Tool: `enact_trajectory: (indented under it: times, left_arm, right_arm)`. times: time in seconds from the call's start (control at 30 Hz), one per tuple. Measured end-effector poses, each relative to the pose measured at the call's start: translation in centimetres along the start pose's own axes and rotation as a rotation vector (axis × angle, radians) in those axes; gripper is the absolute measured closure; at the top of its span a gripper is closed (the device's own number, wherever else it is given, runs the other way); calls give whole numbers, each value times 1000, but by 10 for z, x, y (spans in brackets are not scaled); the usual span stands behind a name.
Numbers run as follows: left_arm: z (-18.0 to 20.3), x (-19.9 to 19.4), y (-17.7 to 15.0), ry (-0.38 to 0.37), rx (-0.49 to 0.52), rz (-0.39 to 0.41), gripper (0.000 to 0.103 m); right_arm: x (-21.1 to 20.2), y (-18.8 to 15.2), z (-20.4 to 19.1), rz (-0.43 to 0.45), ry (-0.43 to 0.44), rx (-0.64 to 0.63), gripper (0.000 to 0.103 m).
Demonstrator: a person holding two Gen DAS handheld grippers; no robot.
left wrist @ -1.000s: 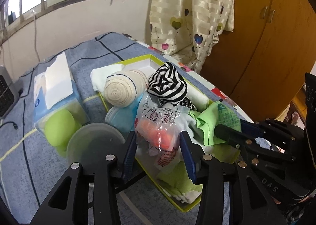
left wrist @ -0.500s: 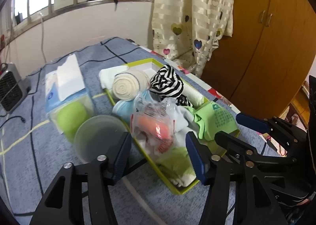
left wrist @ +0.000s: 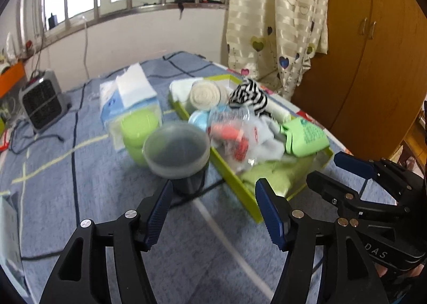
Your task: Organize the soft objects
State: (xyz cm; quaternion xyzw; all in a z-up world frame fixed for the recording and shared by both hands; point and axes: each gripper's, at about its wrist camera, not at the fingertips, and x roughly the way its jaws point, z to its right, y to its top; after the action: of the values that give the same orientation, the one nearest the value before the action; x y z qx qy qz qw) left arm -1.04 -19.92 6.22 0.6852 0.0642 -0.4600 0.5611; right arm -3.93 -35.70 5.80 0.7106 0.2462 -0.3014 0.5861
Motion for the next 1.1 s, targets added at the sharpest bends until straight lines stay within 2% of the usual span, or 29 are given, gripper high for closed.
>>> enact_trajectory:
  times: [0.37,0.47,0.5,0.7,1.1]
  left_arm:
    - [-12,5,-37,74,-18,-41,39]
    - [-12,9,-45,90,-11,-56,39]
    - [-12,10,-47,88,-16,-61,38]
    - [-13,19,-52,103,-22,-86,31]
    - [-12,27,-54,95,-25,-118,23]
  right_arm:
    - [11,-25,-14,-57,-61,22,44]
    - [15,-31,-17,-71,-69,27,34]
    - [16,-33,-18,-79,-79,27,34]
    - [25,-39,-16,-121,-120,44,33]
    - [27,-42,-13,-103,-169,58,23]
